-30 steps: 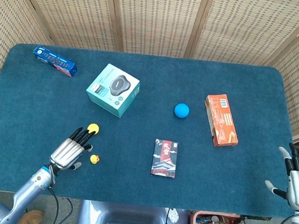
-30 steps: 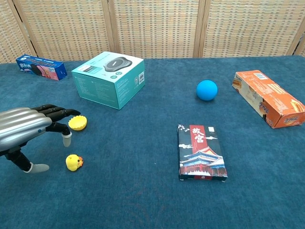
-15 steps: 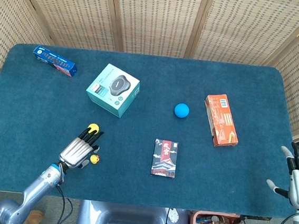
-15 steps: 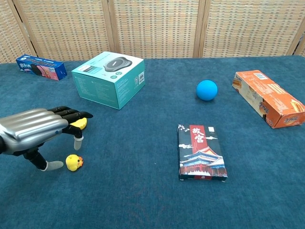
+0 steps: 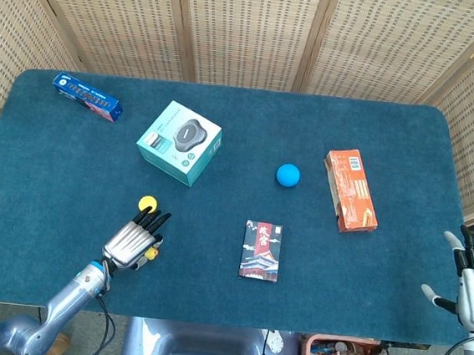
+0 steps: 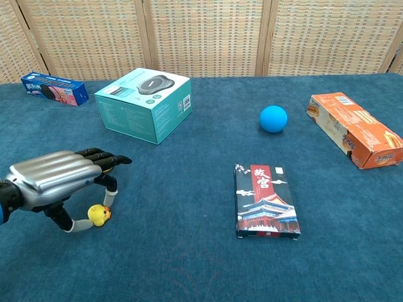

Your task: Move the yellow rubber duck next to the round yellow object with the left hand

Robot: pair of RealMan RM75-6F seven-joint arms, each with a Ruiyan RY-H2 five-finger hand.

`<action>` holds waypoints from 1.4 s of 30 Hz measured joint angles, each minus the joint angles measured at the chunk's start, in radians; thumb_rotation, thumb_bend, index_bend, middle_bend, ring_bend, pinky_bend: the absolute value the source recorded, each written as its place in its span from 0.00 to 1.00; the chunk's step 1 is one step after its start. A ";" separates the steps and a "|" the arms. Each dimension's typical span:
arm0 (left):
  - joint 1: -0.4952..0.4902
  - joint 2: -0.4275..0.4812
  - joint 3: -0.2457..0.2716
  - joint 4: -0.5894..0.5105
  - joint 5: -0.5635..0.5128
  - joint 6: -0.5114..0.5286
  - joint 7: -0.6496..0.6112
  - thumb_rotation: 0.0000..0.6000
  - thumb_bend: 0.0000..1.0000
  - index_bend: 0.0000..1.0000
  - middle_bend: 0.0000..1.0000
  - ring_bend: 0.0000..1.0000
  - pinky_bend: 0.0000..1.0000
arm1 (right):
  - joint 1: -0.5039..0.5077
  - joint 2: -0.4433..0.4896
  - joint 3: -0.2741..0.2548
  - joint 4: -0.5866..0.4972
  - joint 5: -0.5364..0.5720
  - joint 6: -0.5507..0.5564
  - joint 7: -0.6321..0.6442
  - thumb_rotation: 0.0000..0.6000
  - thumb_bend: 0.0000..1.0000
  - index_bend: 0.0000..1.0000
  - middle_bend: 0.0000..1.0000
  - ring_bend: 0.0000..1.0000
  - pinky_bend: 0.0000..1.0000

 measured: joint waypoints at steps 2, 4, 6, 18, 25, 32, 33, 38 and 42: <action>-0.002 0.000 0.002 0.000 -0.004 0.001 0.001 1.00 0.31 0.53 0.00 0.00 0.00 | 0.000 0.001 0.001 0.002 0.003 -0.003 0.005 1.00 0.00 0.00 0.00 0.00 0.00; -0.004 0.003 0.003 -0.003 -0.007 0.002 -0.004 1.00 0.31 0.53 0.00 0.00 0.00 | 0.000 0.002 0.002 0.003 0.004 -0.003 0.010 1.00 0.00 0.00 0.00 0.00 0.00; -0.006 0.007 0.004 -0.006 -0.008 0.009 -0.012 1.00 0.31 0.53 0.00 0.00 0.00 | 0.000 0.003 0.003 0.004 0.005 -0.003 0.014 1.00 0.00 0.00 0.00 0.00 0.00; -0.025 0.055 -0.074 -0.041 -0.059 0.053 -0.052 1.00 0.31 0.53 0.00 0.00 0.00 | 0.002 0.002 0.000 0.002 0.005 -0.010 0.006 1.00 0.00 0.00 0.00 0.00 0.00; -0.053 0.050 -0.148 0.028 -0.162 0.054 -0.085 1.00 0.32 0.53 0.00 0.00 0.00 | 0.009 0.000 0.001 0.004 0.013 -0.026 0.007 1.00 0.00 0.00 0.00 0.00 0.00; -0.079 0.003 -0.172 0.124 -0.230 0.037 -0.130 1.00 0.32 0.53 0.00 0.00 0.00 | 0.018 -0.001 0.006 0.014 0.033 -0.052 0.015 1.00 0.00 0.00 0.00 0.00 0.00; -0.084 -0.007 -0.172 0.138 -0.238 0.032 -0.132 1.00 0.32 0.53 0.00 0.00 0.00 | 0.019 -0.001 0.007 0.016 0.036 -0.055 0.018 1.00 0.00 0.00 0.00 0.00 0.00; -0.108 -0.041 -0.170 0.181 -0.263 0.016 -0.133 1.00 0.32 0.53 0.00 0.00 0.00 | 0.021 0.002 0.009 0.016 0.040 -0.059 0.025 1.00 0.00 0.00 0.00 0.00 0.00; -0.127 -0.064 -0.165 0.196 -0.275 0.007 -0.121 1.00 0.32 0.53 0.00 0.00 0.00 | 0.018 0.009 0.012 0.015 0.044 -0.057 0.043 1.00 0.00 0.00 0.00 0.00 0.00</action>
